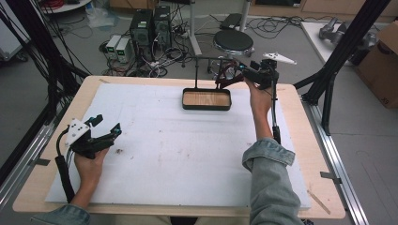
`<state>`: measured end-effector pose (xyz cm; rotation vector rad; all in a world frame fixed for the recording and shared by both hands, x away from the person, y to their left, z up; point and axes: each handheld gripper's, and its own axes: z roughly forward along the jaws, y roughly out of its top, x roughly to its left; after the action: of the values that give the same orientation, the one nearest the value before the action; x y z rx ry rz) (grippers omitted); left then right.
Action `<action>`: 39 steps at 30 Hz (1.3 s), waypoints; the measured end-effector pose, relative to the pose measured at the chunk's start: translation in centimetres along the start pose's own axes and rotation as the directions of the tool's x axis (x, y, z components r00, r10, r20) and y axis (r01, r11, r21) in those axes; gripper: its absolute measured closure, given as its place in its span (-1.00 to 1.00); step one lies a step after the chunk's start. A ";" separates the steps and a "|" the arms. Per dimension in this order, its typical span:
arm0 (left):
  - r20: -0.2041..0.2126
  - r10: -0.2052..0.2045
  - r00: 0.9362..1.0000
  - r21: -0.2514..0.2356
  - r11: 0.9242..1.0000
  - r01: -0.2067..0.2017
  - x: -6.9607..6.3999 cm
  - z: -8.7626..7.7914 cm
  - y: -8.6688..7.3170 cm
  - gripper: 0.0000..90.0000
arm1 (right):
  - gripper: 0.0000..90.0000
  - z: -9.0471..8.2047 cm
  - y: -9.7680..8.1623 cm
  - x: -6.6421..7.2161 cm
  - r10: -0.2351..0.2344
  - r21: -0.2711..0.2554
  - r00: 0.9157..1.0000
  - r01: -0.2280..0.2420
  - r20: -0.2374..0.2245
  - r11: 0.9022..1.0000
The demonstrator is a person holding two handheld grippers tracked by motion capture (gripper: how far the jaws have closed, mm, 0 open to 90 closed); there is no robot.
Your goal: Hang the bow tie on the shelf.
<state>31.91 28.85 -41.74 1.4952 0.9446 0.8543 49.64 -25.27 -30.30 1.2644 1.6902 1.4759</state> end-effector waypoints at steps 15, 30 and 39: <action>0.006 0.007 1.000 0.010 1.000 -0.007 -0.1 0.0 -0.1 -0.50 | -0.39 -4.1 0.4 2.1 -0.009 -0.043 0.997 0.006 -0.075 0.999; 0.003 0.013 1.000 0.016 1.000 -0.013 -0.2 0.1 -0.1 -0.50 | -0.53 -10.0 -3.9 2.1 -0.039 -0.076 0.998 0.035 -0.051 0.996; 0.003 0.013 1.000 0.016 1.000 -0.013 -0.2 0.1 -0.1 -0.50 | -0.60 -12.9 -7.0 2.1 -0.093 -0.082 0.995 0.090 -0.033 0.993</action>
<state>31.90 28.64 -41.82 1.5169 0.9422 0.8552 35.56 -28.52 -33.61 1.1094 1.6718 1.5055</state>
